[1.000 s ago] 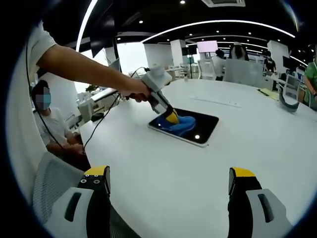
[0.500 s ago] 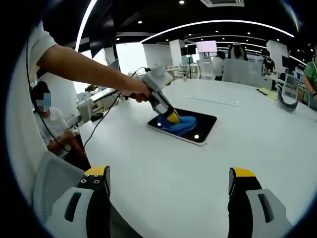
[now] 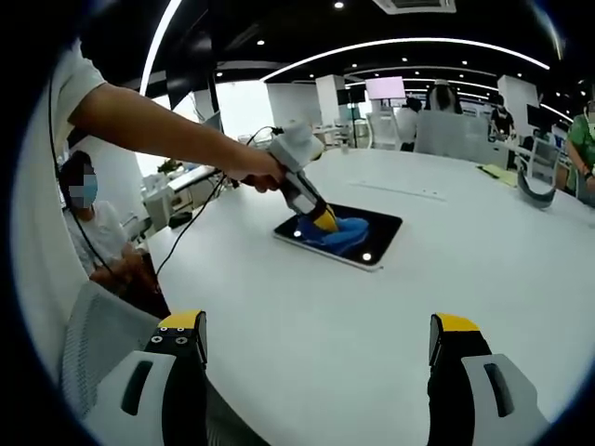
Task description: Wipe the mirror surface with the cleaning cloth until all visible marks leave the cleaned area.
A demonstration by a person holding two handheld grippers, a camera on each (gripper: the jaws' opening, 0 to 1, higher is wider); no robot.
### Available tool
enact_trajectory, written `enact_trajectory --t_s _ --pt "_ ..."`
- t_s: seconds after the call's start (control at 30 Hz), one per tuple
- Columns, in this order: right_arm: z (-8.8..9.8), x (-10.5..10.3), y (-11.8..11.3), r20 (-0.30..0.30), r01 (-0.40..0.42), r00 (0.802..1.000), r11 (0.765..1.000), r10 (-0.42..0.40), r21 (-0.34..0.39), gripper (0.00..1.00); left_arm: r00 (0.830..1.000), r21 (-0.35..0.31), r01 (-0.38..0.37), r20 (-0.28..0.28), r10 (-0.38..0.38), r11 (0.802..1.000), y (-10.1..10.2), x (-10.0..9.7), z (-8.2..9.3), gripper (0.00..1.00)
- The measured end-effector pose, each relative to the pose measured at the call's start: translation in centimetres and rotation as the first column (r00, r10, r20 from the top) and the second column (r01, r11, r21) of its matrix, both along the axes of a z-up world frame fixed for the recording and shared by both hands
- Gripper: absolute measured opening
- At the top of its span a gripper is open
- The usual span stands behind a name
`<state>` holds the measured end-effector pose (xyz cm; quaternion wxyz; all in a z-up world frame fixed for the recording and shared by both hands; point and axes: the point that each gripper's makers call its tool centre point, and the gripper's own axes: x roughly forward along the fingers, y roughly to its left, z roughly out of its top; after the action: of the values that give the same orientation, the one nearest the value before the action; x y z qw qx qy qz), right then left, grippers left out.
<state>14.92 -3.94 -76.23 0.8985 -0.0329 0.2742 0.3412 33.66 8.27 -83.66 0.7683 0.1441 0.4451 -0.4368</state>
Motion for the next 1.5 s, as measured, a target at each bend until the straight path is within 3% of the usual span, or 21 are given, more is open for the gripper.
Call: enact_trajectory --t_s 1.5 --pt "0.1 -0.2 -1.2 -0.001 0.019 1.000 1.000 -0.019 -0.001 1.00 1.000 -0.038 -0.005 -0.014 0.005 0.999 -3.5 0.2 0.0 0.06"
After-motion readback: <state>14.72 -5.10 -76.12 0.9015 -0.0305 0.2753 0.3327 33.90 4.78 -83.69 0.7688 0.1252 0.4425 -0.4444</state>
